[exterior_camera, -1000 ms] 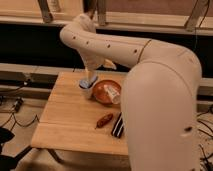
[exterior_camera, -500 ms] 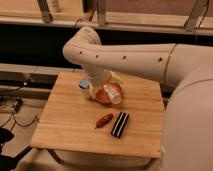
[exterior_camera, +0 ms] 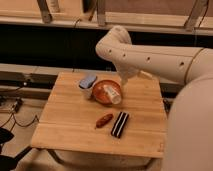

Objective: Move the arm in a circular motion

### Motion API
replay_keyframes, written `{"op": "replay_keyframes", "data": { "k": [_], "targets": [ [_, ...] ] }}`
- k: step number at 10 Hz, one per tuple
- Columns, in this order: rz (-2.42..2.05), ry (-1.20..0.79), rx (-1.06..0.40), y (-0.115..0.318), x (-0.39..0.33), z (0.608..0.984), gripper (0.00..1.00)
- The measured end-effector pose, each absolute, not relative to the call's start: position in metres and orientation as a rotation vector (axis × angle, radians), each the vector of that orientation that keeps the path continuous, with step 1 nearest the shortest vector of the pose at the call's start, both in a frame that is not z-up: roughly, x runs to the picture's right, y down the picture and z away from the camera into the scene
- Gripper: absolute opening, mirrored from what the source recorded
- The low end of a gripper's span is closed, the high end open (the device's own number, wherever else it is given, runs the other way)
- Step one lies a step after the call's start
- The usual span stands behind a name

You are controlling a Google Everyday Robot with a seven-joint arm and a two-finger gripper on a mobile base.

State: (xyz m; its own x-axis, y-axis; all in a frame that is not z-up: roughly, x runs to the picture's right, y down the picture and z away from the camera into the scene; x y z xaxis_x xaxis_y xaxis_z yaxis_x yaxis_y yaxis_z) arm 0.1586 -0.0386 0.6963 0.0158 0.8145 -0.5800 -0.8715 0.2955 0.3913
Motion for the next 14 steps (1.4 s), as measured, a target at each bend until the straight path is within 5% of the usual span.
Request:
{"op": "replay_keyframes", "data": {
  "k": [5,9,12,14],
  "targets": [
    [1.151,0.745,-0.149,-0.093,0.022,0.748,0.8],
    [0.939,0.577,-0.258,-0.06,-0.084,0.714,0.8],
    [0.896,0.536,-0.322,0.004,-0.062,0.668,0.8],
    [1.017,0.643,-0.346,0.052,0.028,0.653,0.8]
  ]
}}
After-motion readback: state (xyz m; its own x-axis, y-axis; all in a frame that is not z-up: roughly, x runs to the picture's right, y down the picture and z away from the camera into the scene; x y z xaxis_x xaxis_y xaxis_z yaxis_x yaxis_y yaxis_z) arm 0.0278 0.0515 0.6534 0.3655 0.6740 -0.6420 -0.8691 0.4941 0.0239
